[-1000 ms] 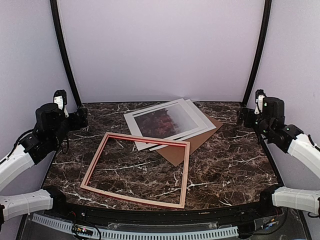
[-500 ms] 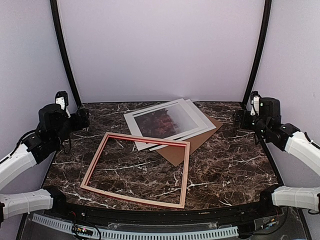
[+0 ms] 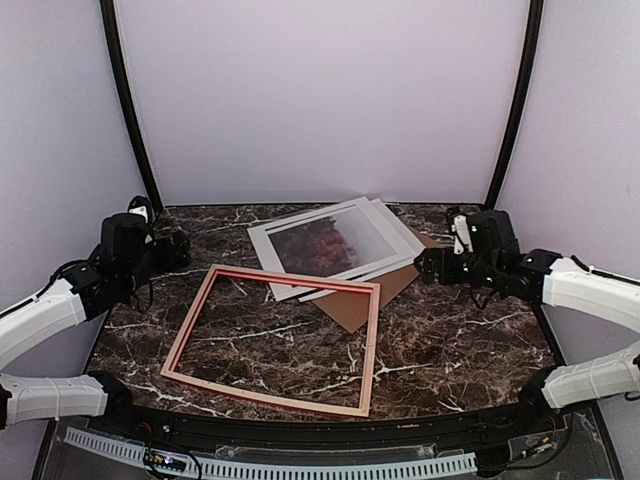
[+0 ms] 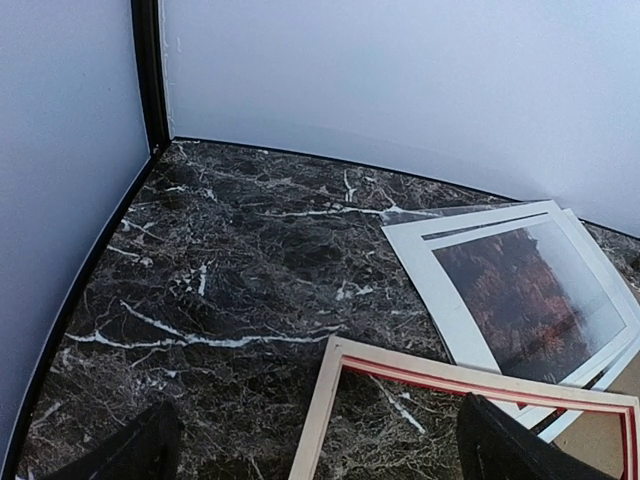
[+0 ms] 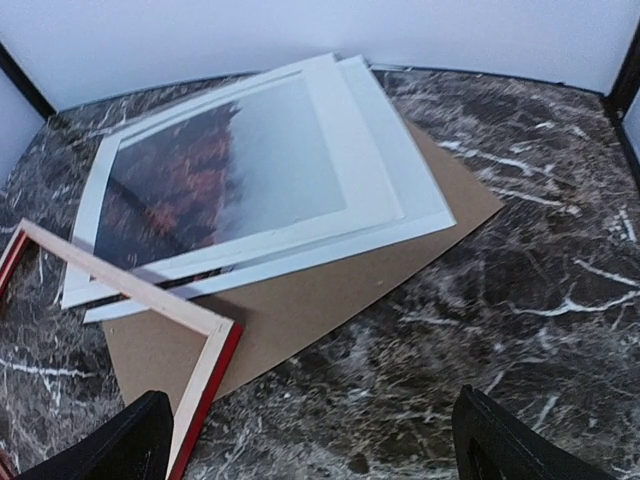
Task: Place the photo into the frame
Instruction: Move the frame body to the center of the board.
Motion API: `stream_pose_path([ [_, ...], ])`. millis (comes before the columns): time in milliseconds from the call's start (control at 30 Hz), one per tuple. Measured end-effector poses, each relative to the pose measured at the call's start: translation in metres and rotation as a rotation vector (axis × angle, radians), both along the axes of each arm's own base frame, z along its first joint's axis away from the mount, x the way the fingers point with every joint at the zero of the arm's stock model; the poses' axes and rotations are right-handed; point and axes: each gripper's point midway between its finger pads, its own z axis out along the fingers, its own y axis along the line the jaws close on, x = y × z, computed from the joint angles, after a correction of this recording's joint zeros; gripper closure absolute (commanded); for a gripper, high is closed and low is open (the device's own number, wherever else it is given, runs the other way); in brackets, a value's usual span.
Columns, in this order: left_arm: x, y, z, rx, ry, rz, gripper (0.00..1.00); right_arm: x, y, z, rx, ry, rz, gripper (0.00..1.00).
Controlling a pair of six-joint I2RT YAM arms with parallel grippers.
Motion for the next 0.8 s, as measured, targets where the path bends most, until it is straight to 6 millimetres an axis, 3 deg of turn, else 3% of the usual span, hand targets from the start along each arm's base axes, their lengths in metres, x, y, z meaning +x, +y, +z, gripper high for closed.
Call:
stream_pose_path([
  [300,-0.001,-0.004,-0.036,-0.010,0.094,-0.005,0.01,-0.040,0.080,-0.094,-0.106,0.235,0.142,0.06],
  [500,0.002,-0.011,-0.058,-0.006,0.159,-0.022,0.01,-0.064,0.122,-0.125,-0.150,0.311,0.211,0.15],
  [633,0.005,-0.015,-0.066,-0.009,0.179,-0.038,0.01,-0.071,0.135,-0.137,-0.159,0.343,0.227,0.27],
  [800,0.006,-0.020,-0.078,-0.008,0.213,-0.058,0.01,-0.072,0.133,-0.151,-0.178,0.380,0.205,0.39],
])
